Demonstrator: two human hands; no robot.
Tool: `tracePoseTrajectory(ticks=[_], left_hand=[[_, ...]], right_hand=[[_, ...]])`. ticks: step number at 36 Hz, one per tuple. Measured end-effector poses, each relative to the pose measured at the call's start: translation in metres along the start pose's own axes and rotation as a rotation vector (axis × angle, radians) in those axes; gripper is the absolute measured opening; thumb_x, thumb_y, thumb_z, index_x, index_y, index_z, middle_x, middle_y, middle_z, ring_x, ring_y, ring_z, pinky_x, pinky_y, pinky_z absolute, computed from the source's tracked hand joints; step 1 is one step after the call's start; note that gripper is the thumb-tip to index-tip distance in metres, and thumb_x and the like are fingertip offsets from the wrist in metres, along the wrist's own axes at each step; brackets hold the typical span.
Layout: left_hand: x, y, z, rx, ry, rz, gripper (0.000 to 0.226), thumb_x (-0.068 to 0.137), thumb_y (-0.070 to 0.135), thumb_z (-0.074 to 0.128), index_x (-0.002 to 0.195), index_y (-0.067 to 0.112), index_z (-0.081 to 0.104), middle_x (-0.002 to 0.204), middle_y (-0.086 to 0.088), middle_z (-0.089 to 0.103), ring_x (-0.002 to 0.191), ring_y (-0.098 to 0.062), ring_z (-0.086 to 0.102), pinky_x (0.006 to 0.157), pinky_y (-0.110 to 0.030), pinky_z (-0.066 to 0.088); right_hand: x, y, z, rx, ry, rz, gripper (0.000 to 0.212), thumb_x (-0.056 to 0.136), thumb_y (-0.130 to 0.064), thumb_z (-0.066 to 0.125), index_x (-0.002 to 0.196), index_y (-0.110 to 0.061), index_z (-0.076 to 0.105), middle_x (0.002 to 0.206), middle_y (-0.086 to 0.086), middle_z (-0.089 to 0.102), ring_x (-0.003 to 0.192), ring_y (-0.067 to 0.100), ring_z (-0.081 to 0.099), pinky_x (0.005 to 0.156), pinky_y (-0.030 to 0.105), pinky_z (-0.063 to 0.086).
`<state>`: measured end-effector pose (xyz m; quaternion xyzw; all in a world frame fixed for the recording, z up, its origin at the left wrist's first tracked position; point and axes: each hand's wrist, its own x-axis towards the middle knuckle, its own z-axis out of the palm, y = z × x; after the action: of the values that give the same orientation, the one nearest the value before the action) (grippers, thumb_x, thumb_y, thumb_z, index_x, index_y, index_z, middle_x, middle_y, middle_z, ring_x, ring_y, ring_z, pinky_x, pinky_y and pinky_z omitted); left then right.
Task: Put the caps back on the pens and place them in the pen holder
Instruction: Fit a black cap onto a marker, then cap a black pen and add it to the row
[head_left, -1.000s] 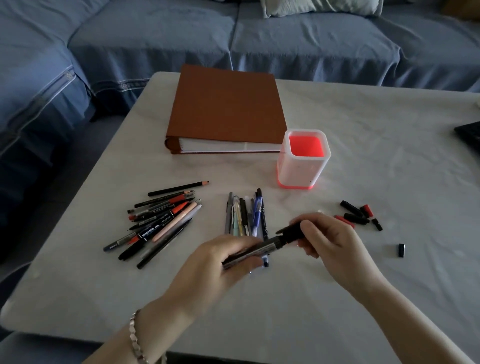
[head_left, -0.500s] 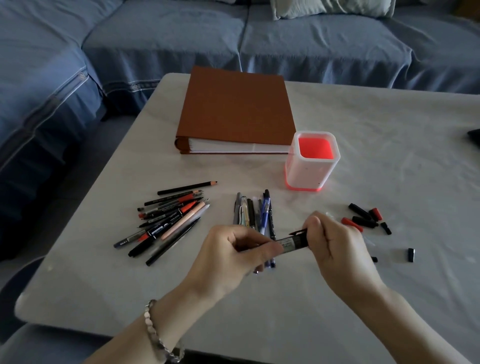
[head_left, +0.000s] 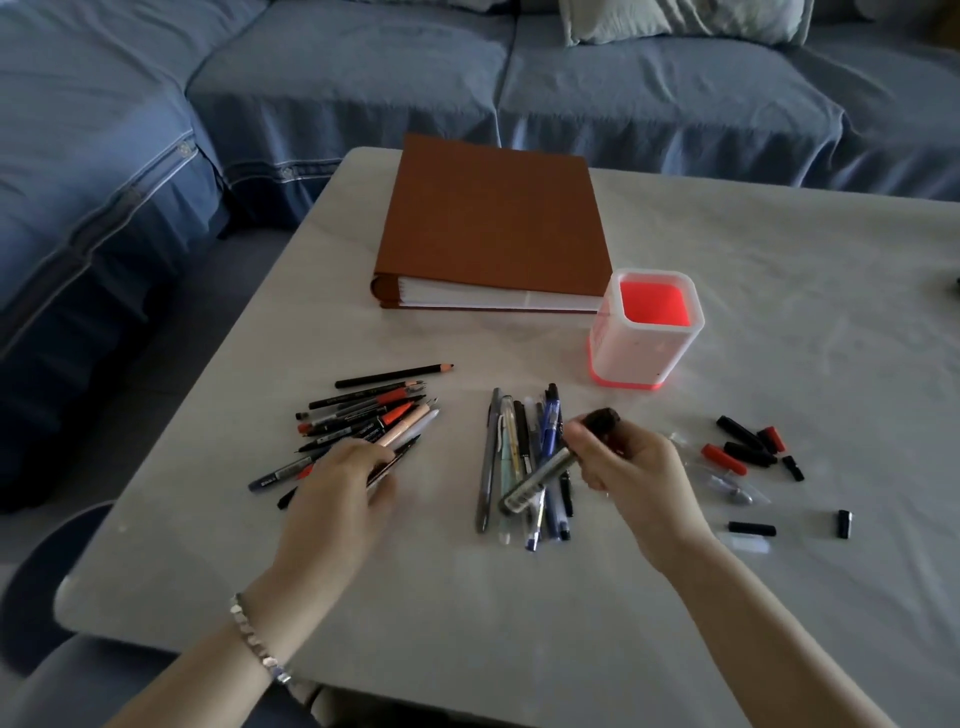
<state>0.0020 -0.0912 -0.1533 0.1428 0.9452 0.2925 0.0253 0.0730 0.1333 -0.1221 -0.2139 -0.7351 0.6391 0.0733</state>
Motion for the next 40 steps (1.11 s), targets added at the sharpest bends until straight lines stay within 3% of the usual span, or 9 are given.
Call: tracePoseTrajectory(ticks=[3, 7, 9, 11, 13, 18, 25, 32, 40], left_hand=[[-0.003, -0.006, 0.000, 0.152, -0.018, -0.024, 0.021, 0.081, 0.008, 0.062, 0.102, 0.006, 0.065, 0.100, -0.008, 0.064, 0.093, -0.029, 0.060, 0.077, -0.037, 0.048], [-0.004, -0.011, 0.003, 0.269, -0.041, 0.022, 0.022, 0.074, 0.005, 0.070, 0.095, 0.004, 0.067, 0.087, -0.011, 0.068, 0.080, -0.030, 0.063, 0.068, -0.036, 0.050], [-0.004, -0.012, 0.003, 0.286, -0.066, 0.011, 0.021, 0.073, 0.005, 0.070, 0.094, 0.005, 0.066, 0.081, -0.009, 0.067, 0.075, -0.027, 0.062, 0.062, -0.032, 0.048], [-0.003, -0.012, 0.003, 0.300, -0.087, 0.006, 0.023, 0.071, 0.004, 0.072, 0.093, 0.006, 0.066, 0.075, -0.007, 0.067, 0.070, -0.025, 0.062, 0.057, -0.027, 0.044], [-0.003, -0.012, 0.004, 0.314, -0.094, 0.023, 0.022, 0.069, 0.004, 0.072, 0.090, 0.006, 0.067, 0.070, -0.006, 0.067, 0.066, -0.023, 0.063, 0.054, -0.022, 0.040], [-0.001, -0.006, 0.002, 0.079, -0.046, -0.109, 0.016, 0.079, 0.008, 0.060, 0.094, 0.004, 0.063, 0.084, -0.007, 0.062, 0.073, -0.024, 0.057, 0.060, -0.028, 0.041], [0.001, 0.017, 0.005, -0.191, -0.124, -0.132, 0.012, 0.087, 0.015, 0.053, 0.098, 0.015, 0.059, 0.085, 0.000, 0.060, 0.055, -0.006, 0.051, 0.045, -0.009, 0.037], [-0.001, 0.052, 0.013, -0.344, -0.233, 0.044, 0.013, 0.089, 0.018, 0.054, 0.082, 0.028, 0.059, 0.066, 0.003, 0.063, 0.058, -0.005, 0.056, 0.047, -0.016, 0.041], [0.002, 0.070, 0.028, -0.397, -0.298, 0.051, 0.012, 0.088, 0.020, 0.054, 0.081, 0.025, 0.063, 0.056, 0.014, 0.059, 0.056, -0.002, 0.054, 0.050, -0.011, 0.039]], right_hand=[[0.015, -0.005, 0.013, 0.028, -0.002, 0.081, 0.028, 0.087, -0.028, 0.055, 0.065, -0.012, 0.056, 0.052, -0.003, 0.048, 0.045, 0.008, 0.042, 0.047, 0.017, 0.036], [0.032, -0.007, 0.041, -0.129, -0.060, 0.024, 0.025, 0.089, -0.031, 0.053, 0.070, -0.015, 0.054, 0.056, -0.002, 0.053, 0.045, 0.011, 0.048, 0.049, 0.024, 0.042], [0.037, -0.004, 0.055, -0.206, -0.082, 0.006, 0.020, 0.087, -0.034, 0.057, 0.092, -0.015, 0.055, 0.072, -0.002, 0.058, 0.057, 0.013, 0.055, 0.058, 0.029, 0.051], [0.042, 0.000, 0.066, -0.320, -0.114, 0.006, 0.040, 0.086, -0.034, 0.059, 0.119, -0.016, 0.045, 0.094, 0.000, 0.056, 0.078, 0.019, 0.058, 0.073, 0.033, 0.051], [0.045, 0.004, 0.073, -0.509, -0.145, -0.029, 0.050, 0.087, -0.035, 0.057, 0.129, -0.018, 0.035, 0.110, 0.007, 0.055, 0.094, 0.024, 0.056, 0.076, 0.031, 0.047], [0.051, 0.014, 0.080, -0.972, -0.128, -0.247, 0.042, 0.091, -0.029, 0.049, 0.128, -0.016, 0.038, 0.123, 0.007, 0.048, 0.111, 0.027, 0.048, 0.075, 0.034, 0.045], [0.043, 0.017, 0.047, -0.891, -0.043, -0.420, 0.023, 0.088, -0.024, 0.052, 0.107, -0.015, 0.061, 0.107, 0.003, 0.059, 0.101, 0.023, 0.053, 0.069, 0.031, 0.042], [0.040, 0.021, -0.055, -0.937, 0.176, -0.198, 0.016, 0.084, -0.016, 0.056, 0.096, -0.016, 0.066, 0.102, 0.002, 0.063, 0.089, 0.023, 0.057, 0.069, 0.031, 0.045], [0.037, 0.036, -0.145, -1.165, 0.109, 0.183, 0.021, 0.084, -0.015, 0.050, 0.092, -0.025, 0.067, 0.098, 0.001, 0.058, 0.093, 0.026, 0.055, 0.071, 0.028, 0.037]])
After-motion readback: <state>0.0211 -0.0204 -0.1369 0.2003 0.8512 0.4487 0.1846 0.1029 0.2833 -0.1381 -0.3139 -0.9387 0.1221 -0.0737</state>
